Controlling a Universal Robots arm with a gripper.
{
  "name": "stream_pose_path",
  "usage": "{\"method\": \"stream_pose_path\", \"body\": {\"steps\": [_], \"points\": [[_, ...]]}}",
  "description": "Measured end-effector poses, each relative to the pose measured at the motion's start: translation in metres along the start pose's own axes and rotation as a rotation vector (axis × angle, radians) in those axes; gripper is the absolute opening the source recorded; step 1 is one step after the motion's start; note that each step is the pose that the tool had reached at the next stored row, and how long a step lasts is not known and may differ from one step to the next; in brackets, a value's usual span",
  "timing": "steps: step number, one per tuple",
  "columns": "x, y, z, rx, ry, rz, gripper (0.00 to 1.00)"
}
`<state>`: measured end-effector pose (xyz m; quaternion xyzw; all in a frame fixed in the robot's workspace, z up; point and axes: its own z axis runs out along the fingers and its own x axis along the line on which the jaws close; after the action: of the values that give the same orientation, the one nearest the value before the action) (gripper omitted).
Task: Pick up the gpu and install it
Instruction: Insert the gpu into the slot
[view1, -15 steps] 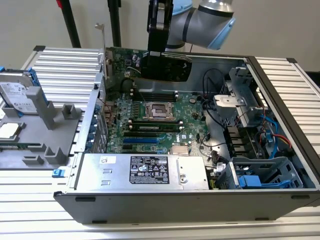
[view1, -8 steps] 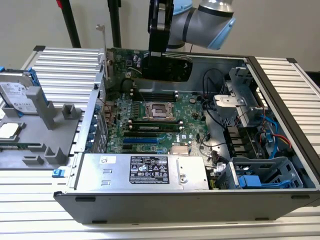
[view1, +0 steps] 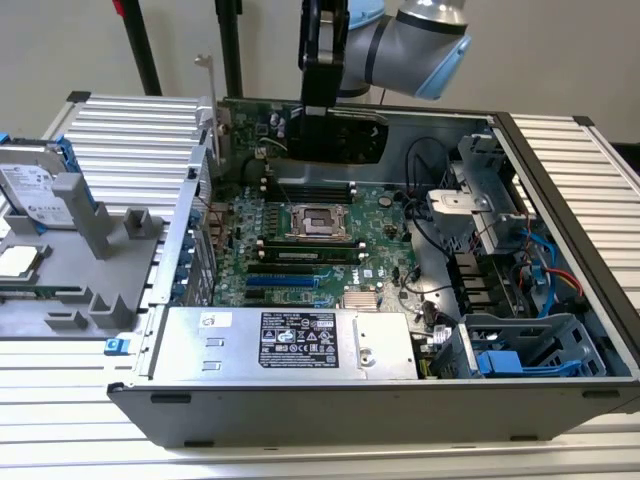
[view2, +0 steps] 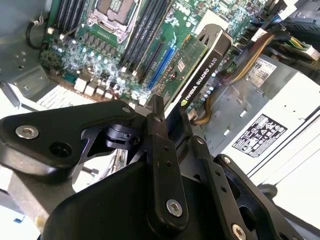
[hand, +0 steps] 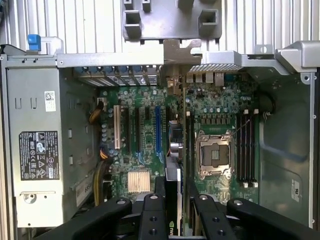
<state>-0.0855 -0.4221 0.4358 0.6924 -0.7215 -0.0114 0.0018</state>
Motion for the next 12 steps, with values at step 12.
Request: {"method": "stream_pose_path", "body": {"steps": [12], "points": [[0.0,-0.0001,0.0024,0.0025,0.0,-0.002,0.0]]}}
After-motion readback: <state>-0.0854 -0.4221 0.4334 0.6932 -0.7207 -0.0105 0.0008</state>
